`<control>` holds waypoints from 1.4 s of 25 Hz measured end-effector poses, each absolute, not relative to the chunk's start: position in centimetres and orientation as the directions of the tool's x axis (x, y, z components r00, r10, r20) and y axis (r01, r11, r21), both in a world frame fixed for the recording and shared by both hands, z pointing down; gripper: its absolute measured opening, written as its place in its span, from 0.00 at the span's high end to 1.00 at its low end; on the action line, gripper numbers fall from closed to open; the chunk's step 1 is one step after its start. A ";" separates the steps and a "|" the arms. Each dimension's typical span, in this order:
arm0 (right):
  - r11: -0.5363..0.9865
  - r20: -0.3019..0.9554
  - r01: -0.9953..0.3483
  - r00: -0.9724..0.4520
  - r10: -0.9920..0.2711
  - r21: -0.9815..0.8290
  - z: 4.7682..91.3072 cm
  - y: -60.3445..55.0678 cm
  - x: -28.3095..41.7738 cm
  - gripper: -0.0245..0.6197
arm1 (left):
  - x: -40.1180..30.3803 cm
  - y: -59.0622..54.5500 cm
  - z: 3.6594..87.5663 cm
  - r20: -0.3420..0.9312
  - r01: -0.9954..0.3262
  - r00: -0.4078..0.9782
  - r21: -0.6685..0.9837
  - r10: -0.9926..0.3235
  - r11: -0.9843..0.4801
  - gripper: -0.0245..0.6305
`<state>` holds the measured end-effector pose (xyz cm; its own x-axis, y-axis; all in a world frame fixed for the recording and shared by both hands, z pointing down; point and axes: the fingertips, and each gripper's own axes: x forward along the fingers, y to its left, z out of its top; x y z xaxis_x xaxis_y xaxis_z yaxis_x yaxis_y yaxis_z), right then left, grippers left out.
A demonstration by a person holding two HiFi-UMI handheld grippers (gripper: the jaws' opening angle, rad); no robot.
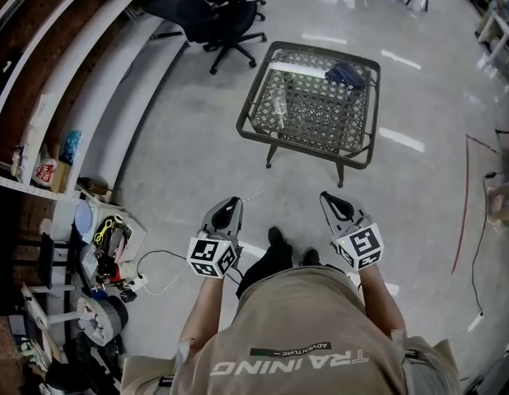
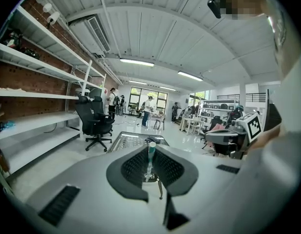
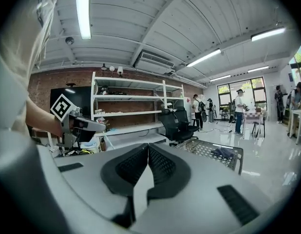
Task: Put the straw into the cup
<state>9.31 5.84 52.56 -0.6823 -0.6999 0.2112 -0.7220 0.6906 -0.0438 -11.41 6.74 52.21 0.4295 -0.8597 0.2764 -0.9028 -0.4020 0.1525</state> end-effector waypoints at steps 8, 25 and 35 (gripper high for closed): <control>0.666 0.211 -0.746 -0.651 -0.729 -0.004 50.8 -1.1 6.3 0.94 | -13.3 0.4 52.5 0.269 -0.870 0.493 0.147 -0.827 -0.471 0.91; 0.606 0.236 -0.796 -0.590 -0.772 -0.007 52.4 -10.2 1.9 0.94 | -16.2 -10.3 53.6 0.272 -0.791 0.610 0.172 -0.744 -0.586 0.91; 0.623 0.240 -0.782 -0.607 -0.758 -0.011 52.4 -20.8 4.1 0.94 | -14.4 -19.2 53.0 0.283 -0.808 0.589 0.178 -0.757 -0.562 0.91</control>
<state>4.06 -20.77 52.36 -0.6065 -0.7579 0.2402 -0.7825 0.6226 -0.0112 -14.41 -19.21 52.96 0.5888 -0.7572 0.2828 -0.8079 -0.5618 0.1779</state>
